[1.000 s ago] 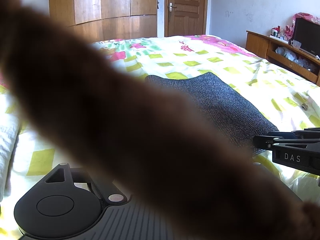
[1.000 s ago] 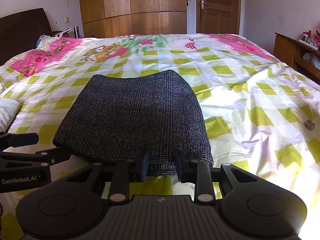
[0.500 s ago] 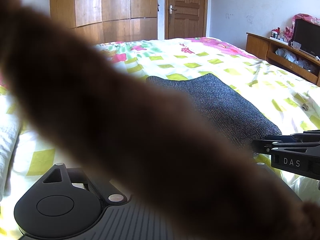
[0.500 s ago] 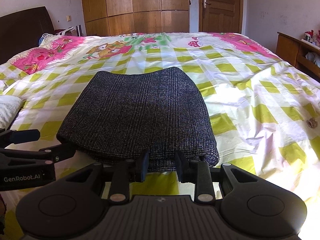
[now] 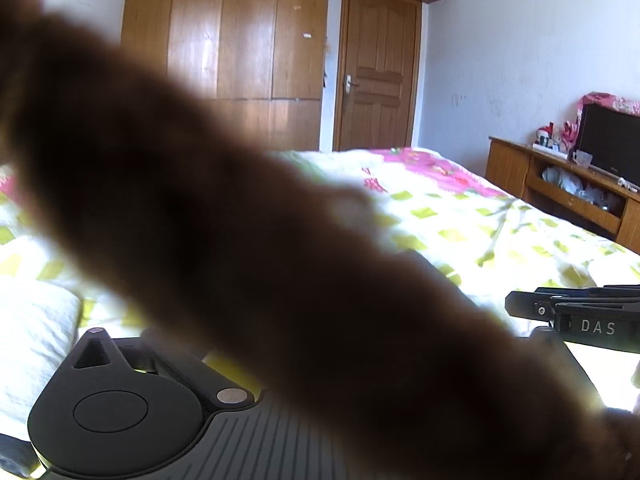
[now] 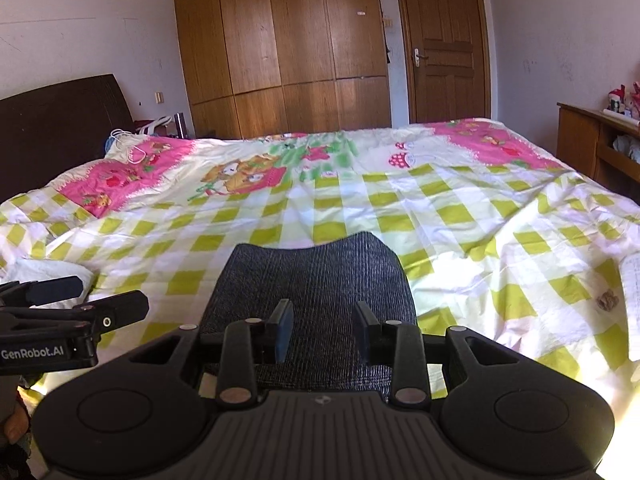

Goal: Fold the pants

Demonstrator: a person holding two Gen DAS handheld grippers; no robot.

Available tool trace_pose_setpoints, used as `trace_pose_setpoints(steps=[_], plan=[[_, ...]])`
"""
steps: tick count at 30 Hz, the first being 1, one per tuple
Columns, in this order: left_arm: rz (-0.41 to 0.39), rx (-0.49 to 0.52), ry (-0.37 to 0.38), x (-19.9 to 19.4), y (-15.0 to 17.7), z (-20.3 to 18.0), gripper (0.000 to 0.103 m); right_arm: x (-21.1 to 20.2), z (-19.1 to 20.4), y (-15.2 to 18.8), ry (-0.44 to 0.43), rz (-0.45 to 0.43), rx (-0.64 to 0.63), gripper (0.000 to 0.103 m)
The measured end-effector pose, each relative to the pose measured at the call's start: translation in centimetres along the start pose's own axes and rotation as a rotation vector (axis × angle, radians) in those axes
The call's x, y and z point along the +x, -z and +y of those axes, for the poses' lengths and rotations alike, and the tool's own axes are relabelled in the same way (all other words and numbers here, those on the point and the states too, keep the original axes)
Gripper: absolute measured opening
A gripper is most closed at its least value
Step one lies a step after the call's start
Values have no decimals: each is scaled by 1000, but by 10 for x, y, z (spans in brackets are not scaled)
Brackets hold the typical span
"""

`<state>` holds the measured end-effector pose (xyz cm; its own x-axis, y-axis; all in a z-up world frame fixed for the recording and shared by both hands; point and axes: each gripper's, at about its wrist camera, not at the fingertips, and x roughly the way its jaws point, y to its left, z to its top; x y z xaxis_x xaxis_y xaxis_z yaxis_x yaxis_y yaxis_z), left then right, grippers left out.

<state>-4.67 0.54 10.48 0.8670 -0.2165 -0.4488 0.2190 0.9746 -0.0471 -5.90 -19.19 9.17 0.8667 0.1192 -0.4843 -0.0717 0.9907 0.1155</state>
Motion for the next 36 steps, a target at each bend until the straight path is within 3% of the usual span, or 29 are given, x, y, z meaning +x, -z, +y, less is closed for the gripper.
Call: trace_pose_setpoints(steps=[4,10,16,25,36], plan=[[35,15,-11,8,2,-4,103,11,1,12,34,45,8,48],[159,8,-4,36,29,-8,103,34,-9,37,56,148,46,48],[257,62,-61,57,48,-16,103,52,-7,55,44,208,40,48],[290,49,-58,67,56,-16,103,59,-15,59,34,231,103,48],[314,71,-93,72,60,-18,103,65,-5,63,45,258,67,48]])
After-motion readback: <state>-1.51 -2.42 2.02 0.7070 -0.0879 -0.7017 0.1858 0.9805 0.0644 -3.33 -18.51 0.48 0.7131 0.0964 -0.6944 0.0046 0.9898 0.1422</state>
